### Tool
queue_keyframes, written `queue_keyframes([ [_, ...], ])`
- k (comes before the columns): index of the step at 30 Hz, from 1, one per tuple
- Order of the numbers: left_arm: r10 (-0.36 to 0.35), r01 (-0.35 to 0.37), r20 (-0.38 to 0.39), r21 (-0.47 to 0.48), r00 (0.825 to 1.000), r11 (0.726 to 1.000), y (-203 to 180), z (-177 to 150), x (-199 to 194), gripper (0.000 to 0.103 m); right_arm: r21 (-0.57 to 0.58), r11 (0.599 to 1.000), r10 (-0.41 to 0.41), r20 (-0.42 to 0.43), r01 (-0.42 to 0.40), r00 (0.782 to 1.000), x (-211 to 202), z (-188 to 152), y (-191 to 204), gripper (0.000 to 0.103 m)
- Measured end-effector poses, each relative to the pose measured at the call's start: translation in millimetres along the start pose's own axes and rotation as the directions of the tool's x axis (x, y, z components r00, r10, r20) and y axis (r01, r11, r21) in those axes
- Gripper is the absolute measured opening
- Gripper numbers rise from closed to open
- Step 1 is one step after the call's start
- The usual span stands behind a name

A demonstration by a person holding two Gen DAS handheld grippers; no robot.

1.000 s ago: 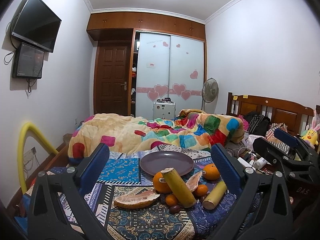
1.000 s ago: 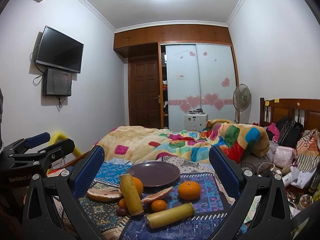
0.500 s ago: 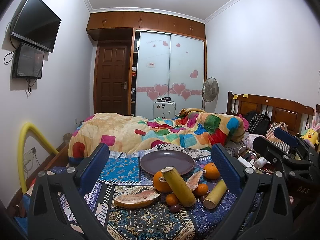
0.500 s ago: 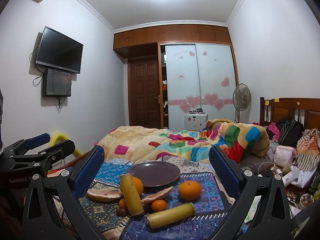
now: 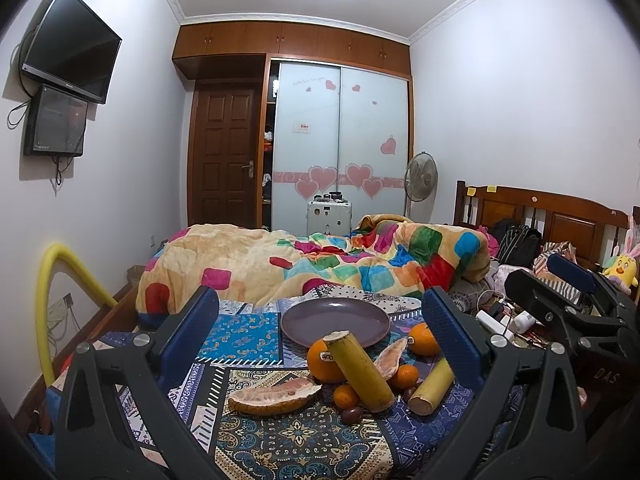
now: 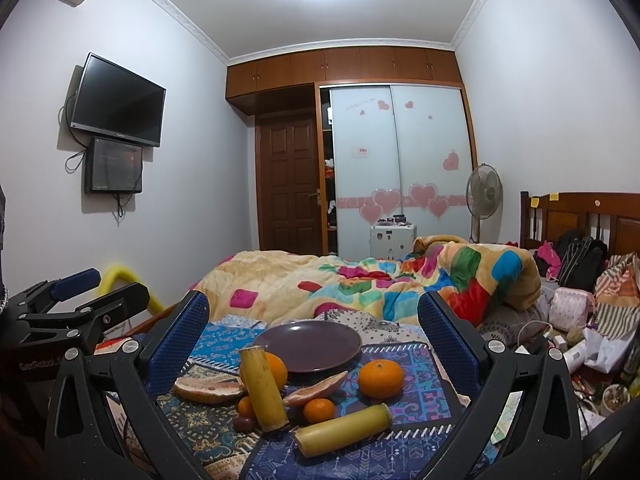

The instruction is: Organize fruits

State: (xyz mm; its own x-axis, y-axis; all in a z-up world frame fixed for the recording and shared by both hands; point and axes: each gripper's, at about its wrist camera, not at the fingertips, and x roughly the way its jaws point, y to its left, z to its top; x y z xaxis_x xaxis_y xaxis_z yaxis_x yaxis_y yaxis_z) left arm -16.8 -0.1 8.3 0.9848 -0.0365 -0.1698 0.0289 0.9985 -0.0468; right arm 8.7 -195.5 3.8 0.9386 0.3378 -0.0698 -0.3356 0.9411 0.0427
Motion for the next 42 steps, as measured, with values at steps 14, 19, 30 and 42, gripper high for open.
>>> queue_keyframes([
  [14,0.020,-0.017,-0.104,0.027,0.994,0.999,14,-20,24,0.103,-0.011,1.000,-0.006,-0.103,0.005,0.995,21,-24,-3,0.103],
  [19,0.043,-0.038,-0.205,0.031,0.978,0.999,28,-41,46,0.103,-0.030,0.999,-0.017,-0.225,0.011,0.974,40,-54,-3,0.103],
  [30,0.037,-0.025,-0.446,0.034,0.894,0.999,50,-85,109,0.103,-0.007,1.000,-0.014,-0.456,0.012,0.890,79,-103,-10,0.103],
  [42,0.026,0.047,-0.553,0.118,0.833,0.992,53,-103,169,0.103,-0.016,0.999,-0.048,-0.516,0.047,0.855,94,-116,-15,0.103],
])
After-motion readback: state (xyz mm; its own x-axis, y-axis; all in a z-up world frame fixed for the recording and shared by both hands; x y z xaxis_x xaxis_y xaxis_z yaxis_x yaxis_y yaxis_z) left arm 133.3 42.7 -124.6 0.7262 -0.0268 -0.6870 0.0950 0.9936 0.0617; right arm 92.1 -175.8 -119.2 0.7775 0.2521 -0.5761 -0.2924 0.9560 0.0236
